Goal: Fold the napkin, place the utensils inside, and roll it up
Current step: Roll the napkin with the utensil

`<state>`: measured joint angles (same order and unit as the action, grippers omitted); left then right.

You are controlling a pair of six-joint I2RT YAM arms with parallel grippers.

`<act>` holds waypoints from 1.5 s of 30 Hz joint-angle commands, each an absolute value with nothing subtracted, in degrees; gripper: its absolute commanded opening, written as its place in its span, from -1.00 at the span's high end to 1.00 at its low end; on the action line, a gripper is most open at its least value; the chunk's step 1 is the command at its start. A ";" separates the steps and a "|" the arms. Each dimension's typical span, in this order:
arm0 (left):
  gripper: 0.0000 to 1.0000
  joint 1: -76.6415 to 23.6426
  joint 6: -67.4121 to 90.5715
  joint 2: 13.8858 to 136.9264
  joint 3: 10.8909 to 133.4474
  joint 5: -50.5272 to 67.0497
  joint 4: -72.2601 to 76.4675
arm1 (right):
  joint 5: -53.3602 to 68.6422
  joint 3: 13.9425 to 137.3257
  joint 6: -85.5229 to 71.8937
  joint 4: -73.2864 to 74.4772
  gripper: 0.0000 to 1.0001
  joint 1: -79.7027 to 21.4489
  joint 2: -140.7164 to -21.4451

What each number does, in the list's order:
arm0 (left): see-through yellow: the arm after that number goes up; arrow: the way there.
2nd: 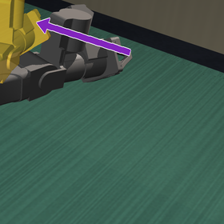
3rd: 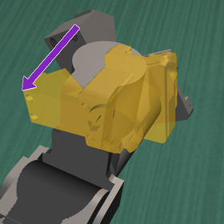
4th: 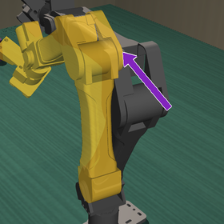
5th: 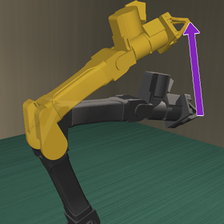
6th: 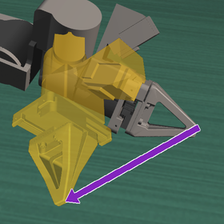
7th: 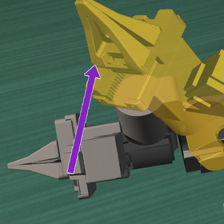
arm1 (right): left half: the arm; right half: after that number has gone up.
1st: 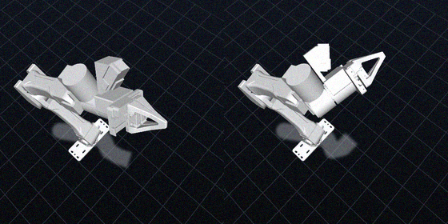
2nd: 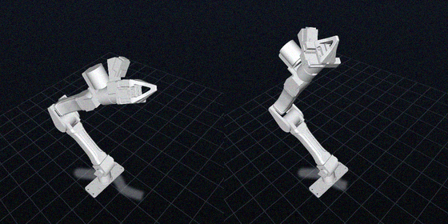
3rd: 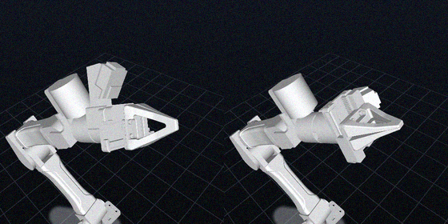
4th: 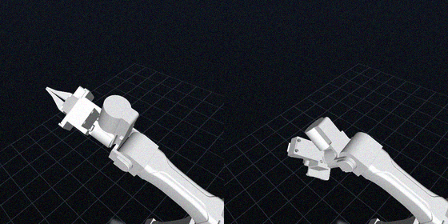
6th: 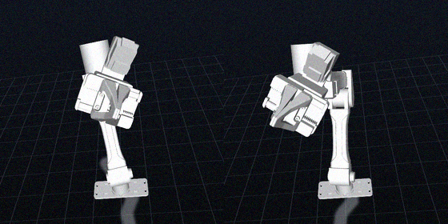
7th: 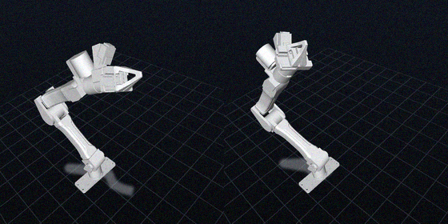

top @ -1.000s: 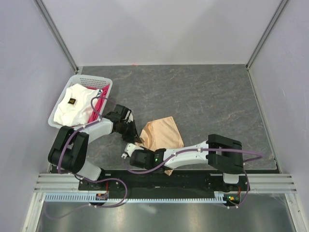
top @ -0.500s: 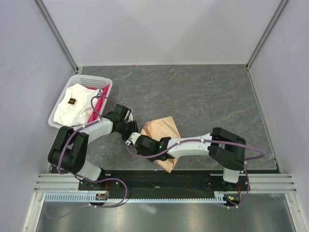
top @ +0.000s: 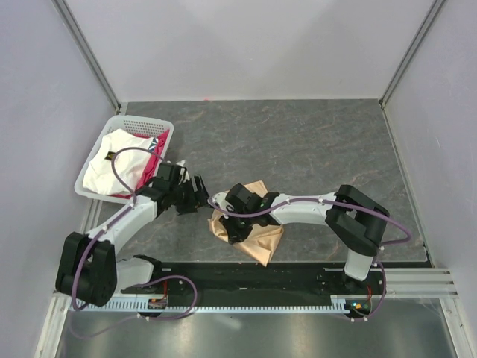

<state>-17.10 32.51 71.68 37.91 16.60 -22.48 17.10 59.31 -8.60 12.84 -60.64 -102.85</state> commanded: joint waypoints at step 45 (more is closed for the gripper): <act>0.15 -20.74 35.86 63.55 18.72 21.28 -1.47 | 47.19 60.73 -6.24 11.69 0.86 -46.67 -112.58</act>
